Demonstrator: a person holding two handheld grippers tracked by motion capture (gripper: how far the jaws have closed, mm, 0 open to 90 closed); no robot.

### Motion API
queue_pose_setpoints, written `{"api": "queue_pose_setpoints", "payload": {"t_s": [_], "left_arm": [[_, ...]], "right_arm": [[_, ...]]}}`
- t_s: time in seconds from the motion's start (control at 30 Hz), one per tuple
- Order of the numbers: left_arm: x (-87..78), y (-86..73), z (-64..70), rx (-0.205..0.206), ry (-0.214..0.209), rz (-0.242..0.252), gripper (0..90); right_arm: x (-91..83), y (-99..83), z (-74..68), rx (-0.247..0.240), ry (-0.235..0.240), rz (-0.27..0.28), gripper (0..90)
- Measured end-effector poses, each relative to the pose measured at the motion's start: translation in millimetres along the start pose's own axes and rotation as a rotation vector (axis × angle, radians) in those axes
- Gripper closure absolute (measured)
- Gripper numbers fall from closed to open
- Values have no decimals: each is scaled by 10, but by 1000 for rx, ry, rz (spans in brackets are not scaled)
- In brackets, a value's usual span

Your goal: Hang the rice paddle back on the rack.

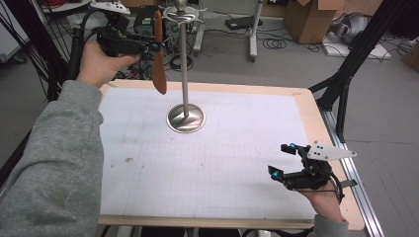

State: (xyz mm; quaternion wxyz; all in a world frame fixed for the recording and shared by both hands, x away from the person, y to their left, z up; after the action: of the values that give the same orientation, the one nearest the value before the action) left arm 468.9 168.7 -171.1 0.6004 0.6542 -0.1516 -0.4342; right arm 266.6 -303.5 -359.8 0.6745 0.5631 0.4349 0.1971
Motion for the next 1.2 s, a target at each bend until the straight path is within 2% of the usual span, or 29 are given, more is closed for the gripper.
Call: {"api": "queue_pose_setpoints", "payload": {"t_s": [0.23,0.57,0.7,0.77,0.8,0.97,1.03,1.2], "left_arm": [[37,-6,5,3,6,-7,650],[81,-3,25,-24,7,-8,650],[83,-5,28,-15,29,-3,645],[80,-8,20,-18,46,22,588],[76,-15,12,-29,40,43,555],[80,-123,-35,-38,33,50,462],[62,-168,-55,-34,33,64,400],[-15,-251,-61,-30,35,100,342]], "right_arm": [[6,2,-4,-8,2,2,110],[21,-8,4,-8,1,-6,110],[23,-7,-3,-5,7,-7,110],[20,-5,-4,-5,8,-8,110],[20,-4,-3,-5,8,-7,110],[24,-4,-1,-5,7,-9,110],[30,-1,-1,-11,8,-7,110],[50,1,-14,-10,13,-10,110]]}}
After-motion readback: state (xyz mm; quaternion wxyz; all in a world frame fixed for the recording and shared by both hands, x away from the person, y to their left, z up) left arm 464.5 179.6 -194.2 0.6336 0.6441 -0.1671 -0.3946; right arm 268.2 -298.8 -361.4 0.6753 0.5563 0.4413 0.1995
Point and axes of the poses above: each handheld gripper's, and its own axes: x roughly forward along the jaws, y roughly out of its top, z roughly to its right, the point moved 2 cm from there along x, roughly forward along the jaws, and after that the axes turned 4 degrees about -x, right-handed, at the moved point
